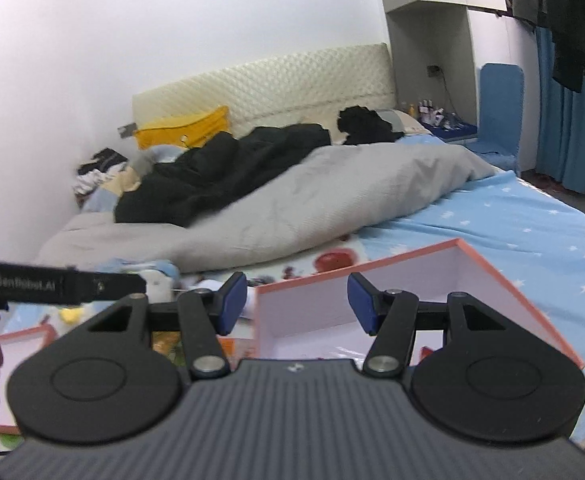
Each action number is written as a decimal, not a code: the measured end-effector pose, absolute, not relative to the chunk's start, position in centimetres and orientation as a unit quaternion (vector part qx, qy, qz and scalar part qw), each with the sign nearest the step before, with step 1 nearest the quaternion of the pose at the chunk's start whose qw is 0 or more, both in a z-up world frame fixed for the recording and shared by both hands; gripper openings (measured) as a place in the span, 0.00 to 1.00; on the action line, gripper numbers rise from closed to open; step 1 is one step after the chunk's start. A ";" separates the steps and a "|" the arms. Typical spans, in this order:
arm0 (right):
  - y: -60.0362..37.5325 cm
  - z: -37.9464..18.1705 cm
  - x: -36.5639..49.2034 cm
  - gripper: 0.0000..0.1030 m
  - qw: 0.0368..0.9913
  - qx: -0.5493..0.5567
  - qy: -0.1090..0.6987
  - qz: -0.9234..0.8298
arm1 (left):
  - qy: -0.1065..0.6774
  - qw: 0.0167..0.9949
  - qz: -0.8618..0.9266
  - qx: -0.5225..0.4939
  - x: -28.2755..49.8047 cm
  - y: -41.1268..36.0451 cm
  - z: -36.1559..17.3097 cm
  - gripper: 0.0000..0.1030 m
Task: Organize snacks
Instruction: 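Move both grippers back toward the snack pile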
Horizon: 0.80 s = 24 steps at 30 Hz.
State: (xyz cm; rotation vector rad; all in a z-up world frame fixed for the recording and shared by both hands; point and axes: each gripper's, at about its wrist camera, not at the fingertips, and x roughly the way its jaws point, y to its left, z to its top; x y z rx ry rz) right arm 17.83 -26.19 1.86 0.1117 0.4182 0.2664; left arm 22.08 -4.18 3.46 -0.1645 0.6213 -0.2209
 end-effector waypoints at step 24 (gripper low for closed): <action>-18.3 -3.2 7.0 0.57 0.948 -0.018 0.271 0.166 | 0.312 0.933 -0.037 -0.173 7.4 4.9 -3.7 0.59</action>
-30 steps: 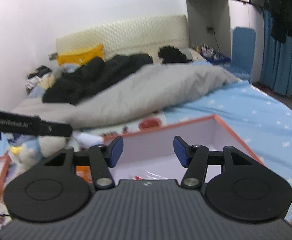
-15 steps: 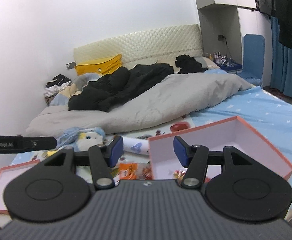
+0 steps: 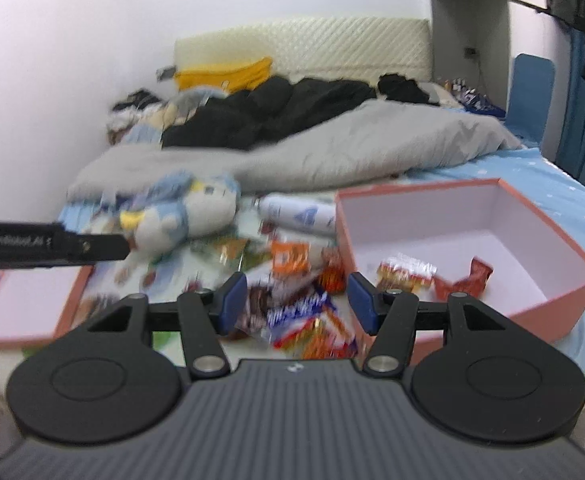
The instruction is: Organize snacks
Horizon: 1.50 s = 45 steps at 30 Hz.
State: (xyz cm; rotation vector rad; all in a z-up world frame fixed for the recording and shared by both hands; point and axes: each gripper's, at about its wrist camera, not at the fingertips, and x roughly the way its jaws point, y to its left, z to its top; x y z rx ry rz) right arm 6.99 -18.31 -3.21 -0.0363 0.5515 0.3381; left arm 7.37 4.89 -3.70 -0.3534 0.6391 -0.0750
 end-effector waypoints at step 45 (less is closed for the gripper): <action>-12.8 -18.9 14.2 0.32 0.893 -0.227 0.361 0.141 | 0.395 0.873 -0.021 -0.287 24.4 6.9 -18.7 0.27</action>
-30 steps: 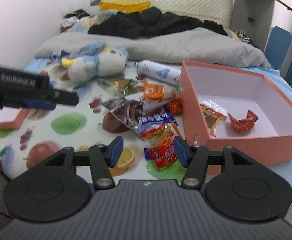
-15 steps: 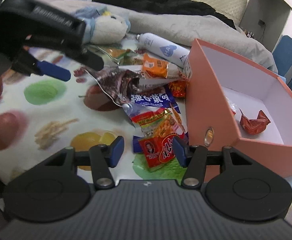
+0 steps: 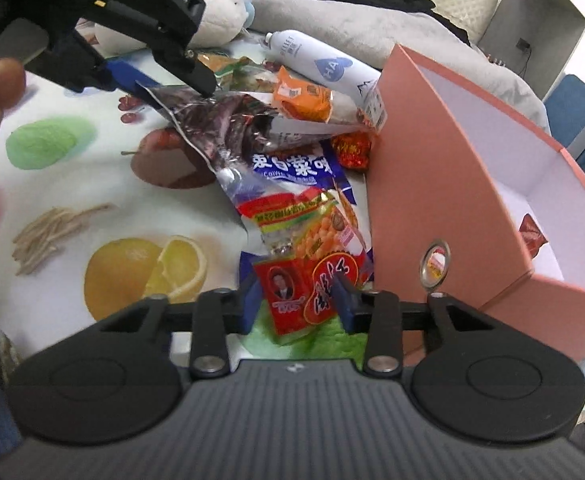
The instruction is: Organize snacks
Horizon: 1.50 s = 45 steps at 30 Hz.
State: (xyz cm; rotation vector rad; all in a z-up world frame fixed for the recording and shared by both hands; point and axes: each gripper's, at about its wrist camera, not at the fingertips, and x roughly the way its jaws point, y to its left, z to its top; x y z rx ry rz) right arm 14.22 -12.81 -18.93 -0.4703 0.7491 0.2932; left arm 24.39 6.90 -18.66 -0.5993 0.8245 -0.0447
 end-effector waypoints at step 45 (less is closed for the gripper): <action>-11.0 -16.7 8.2 0.53 0.886 -0.177 0.369 0.217 | 0.398 0.882 -0.002 -0.252 9.6 11.0 -16.6 0.26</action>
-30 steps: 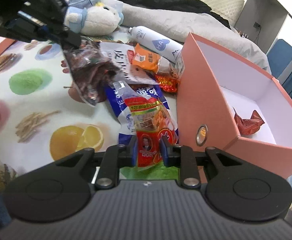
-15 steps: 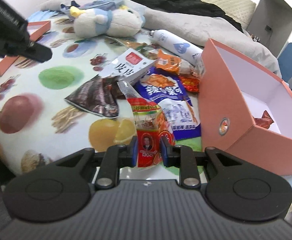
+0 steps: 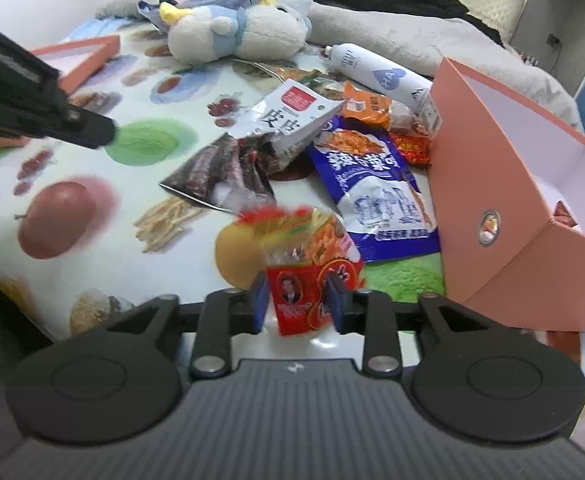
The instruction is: Organize snacks
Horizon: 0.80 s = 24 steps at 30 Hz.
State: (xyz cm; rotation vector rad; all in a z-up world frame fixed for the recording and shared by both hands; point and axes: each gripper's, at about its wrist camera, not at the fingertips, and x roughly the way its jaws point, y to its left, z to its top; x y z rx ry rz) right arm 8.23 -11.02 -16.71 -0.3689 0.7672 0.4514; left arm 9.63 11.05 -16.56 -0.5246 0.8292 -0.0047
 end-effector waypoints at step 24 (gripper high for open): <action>-14.9 -18.1 11.6 0.80 0.907 -0.012 0.379 0.186 | 0.416 0.903 -0.055 -0.093 20.9 5.1 -18.9 0.85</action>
